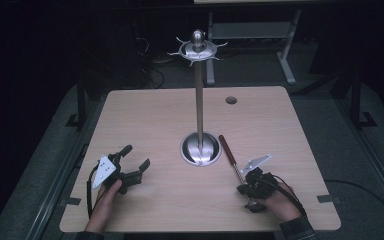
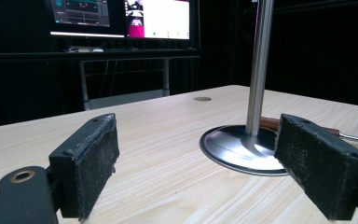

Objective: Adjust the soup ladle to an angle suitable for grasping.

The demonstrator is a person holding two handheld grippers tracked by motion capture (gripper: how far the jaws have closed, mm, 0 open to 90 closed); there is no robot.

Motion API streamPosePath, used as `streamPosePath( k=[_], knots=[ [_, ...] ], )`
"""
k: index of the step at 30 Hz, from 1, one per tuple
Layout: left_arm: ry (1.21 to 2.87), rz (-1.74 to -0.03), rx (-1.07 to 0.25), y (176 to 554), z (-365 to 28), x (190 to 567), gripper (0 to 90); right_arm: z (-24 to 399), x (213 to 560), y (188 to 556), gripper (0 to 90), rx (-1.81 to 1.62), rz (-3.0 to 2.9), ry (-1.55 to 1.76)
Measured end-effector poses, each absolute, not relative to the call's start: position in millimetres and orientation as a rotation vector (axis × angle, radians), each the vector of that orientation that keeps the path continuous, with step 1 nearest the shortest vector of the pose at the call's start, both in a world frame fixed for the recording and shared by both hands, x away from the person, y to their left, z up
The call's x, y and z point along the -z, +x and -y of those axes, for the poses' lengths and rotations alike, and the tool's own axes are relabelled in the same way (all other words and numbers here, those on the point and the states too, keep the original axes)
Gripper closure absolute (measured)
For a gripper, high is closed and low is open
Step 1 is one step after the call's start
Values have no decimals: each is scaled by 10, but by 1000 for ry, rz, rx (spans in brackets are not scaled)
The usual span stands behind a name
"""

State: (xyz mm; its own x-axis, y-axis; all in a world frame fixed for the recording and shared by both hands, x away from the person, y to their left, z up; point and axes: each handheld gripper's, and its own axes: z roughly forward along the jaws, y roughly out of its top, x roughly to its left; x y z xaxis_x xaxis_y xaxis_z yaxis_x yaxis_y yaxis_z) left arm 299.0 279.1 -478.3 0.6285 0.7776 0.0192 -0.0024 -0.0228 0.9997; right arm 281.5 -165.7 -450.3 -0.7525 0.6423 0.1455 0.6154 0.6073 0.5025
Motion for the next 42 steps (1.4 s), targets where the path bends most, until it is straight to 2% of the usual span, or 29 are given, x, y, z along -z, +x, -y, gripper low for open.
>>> streamPosePath(
  k=[31,42],
  knots=[
    [1489,-684,-710,2990,-2796,4781,131,2253,4485,2999,895,-736,-2641,1280],
    [1480,-687,-706,2987,-2794,4782,131,2324,4437,3042,884,-759,-2619,1277]
  ],
)
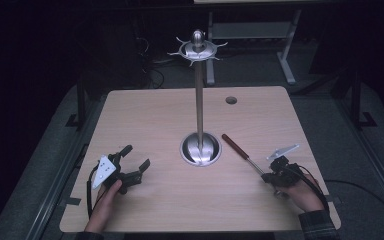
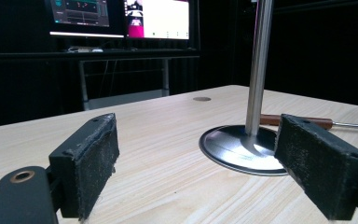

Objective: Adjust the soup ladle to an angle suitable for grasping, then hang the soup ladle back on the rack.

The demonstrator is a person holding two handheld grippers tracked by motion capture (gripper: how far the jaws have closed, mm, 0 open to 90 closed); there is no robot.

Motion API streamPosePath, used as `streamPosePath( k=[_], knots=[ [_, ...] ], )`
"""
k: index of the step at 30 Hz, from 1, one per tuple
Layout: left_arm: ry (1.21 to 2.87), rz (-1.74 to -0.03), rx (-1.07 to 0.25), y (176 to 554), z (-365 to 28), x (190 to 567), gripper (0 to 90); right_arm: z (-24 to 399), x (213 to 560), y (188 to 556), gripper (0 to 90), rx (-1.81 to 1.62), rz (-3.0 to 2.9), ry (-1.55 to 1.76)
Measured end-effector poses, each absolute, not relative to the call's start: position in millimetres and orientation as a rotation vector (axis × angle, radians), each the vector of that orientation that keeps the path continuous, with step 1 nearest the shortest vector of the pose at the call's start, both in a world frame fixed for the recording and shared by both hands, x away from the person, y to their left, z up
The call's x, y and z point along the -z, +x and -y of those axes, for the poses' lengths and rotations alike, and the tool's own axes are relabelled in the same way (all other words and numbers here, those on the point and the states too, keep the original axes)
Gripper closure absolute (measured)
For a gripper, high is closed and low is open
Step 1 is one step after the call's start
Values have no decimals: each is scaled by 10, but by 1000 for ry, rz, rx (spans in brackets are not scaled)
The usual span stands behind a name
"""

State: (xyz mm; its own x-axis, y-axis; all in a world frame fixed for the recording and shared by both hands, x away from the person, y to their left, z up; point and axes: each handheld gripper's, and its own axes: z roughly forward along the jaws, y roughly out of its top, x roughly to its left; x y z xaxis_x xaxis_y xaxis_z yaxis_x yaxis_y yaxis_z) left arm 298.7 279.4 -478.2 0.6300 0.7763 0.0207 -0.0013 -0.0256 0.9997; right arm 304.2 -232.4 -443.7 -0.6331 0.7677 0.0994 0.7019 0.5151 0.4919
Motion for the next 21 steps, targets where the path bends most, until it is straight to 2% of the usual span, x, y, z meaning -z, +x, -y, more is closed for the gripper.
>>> streamPosePath(
  k=[5,21],
  knots=[
    [1480,-689,-710,2982,-2792,4782,131,2319,4356,3083,884,-789,-2607,1265],
    [1480,-689,-709,2983,-2794,4782,131,2169,4202,3470,777,-840,-2583,1299]
  ],
)
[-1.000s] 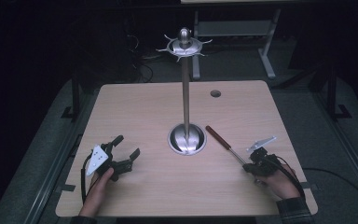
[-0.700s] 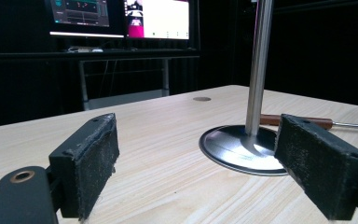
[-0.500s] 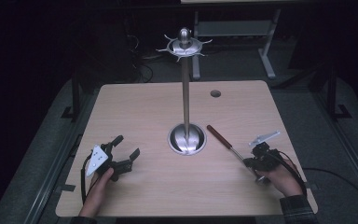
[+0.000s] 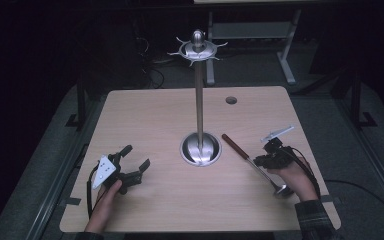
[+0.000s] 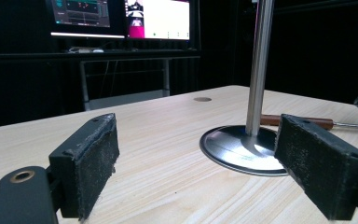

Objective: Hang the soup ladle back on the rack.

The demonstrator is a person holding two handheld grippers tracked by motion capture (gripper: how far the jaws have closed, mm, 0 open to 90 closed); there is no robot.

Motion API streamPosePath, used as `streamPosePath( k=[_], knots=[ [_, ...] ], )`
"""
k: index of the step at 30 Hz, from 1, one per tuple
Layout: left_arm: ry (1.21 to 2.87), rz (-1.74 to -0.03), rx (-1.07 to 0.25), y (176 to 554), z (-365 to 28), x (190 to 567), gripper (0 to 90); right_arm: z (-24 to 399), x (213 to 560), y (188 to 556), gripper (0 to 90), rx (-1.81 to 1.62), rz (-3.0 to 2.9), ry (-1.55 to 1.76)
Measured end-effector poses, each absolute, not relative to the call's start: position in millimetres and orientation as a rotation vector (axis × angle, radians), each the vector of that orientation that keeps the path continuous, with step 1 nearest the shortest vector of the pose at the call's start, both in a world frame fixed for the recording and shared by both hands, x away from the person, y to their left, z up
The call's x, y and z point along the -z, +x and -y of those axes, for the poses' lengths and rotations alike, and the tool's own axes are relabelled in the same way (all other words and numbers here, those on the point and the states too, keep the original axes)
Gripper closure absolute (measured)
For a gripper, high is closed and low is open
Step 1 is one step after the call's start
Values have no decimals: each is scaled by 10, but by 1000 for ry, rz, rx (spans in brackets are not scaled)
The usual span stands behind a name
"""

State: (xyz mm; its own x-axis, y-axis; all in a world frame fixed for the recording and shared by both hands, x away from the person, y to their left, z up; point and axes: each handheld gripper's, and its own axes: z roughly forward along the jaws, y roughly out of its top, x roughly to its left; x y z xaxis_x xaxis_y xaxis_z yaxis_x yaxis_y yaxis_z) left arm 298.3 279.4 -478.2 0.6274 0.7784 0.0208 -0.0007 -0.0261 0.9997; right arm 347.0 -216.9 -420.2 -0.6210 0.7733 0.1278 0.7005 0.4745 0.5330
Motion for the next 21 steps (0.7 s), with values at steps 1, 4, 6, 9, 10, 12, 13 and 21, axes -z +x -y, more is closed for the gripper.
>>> streamPosePath(
  k=[1,4,6,9,10,12,13,21],
  knots=[
    [1479,-689,-709,2982,-2794,4782,131,2152,4200,3497,772,-838,-2588,1301],
    [1480,-689,-709,2982,-2793,4782,131,2100,4186,3579,755,-831,-2587,1297],
    [1476,-690,-710,2981,-2793,4783,131,2062,4175,3629,751,-821,-2588,1298],
    [1485,-688,-712,2981,-2797,4782,131,1991,4156,3718,729,-804,-2586,1292],
    [1485,-688,-712,2981,-2797,4782,131,1991,4156,3718,729,-804,-2586,1292],
    [1488,-687,-713,2981,-2800,4781,131,1942,4157,3780,715,-779,-2594,1282],
    [1486,-687,-712,2981,-2799,4782,131,1924,4159,3798,711,-778,-2593,1278],
    [1477,-693,-704,2980,-2791,4783,131,1784,4226,3935,663,-693,-2612,1254]
  ],
)
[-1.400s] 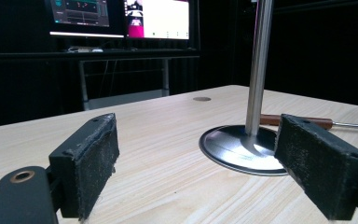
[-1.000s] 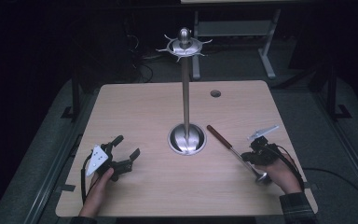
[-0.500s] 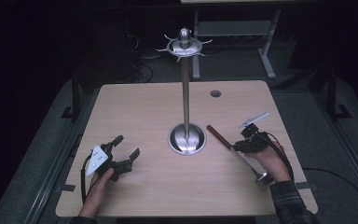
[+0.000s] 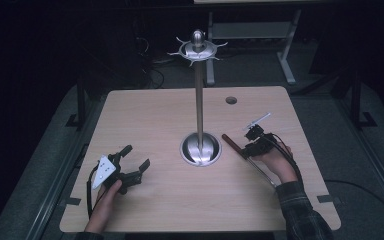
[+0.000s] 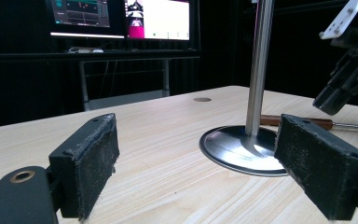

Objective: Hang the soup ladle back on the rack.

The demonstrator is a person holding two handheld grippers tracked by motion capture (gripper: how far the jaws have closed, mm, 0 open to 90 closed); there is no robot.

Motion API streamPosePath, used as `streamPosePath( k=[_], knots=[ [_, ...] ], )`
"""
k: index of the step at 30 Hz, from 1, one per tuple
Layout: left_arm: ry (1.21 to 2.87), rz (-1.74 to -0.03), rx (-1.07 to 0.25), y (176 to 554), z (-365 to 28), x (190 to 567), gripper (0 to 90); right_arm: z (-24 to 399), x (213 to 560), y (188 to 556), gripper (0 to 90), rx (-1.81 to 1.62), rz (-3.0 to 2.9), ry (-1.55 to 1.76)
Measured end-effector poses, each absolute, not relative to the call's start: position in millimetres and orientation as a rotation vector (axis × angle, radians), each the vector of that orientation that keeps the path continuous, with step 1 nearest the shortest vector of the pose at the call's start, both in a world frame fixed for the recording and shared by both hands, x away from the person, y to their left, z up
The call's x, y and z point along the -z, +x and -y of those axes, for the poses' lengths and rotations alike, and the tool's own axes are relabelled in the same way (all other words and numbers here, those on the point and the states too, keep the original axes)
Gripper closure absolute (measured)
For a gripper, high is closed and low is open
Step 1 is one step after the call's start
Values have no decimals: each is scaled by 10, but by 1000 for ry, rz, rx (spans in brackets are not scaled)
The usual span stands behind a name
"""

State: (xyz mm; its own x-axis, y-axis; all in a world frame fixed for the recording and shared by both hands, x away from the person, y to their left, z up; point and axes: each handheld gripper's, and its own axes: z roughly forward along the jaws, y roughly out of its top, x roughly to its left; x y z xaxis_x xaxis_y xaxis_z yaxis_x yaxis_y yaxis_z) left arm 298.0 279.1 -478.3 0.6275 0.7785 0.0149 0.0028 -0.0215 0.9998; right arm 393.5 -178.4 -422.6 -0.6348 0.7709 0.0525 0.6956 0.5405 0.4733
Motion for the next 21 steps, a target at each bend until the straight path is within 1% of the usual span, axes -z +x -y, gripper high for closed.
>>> streamPosePath(
  k=[10,21],
  knots=[
    [1491,-683,-702,2992,-2785,4778,131,1720,4403,4002,663,-589,-2645,1263],
    [1491,-683,-699,2986,-2779,4779,131,1681,4464,4005,664,-565,-2636,1273]
  ],
)
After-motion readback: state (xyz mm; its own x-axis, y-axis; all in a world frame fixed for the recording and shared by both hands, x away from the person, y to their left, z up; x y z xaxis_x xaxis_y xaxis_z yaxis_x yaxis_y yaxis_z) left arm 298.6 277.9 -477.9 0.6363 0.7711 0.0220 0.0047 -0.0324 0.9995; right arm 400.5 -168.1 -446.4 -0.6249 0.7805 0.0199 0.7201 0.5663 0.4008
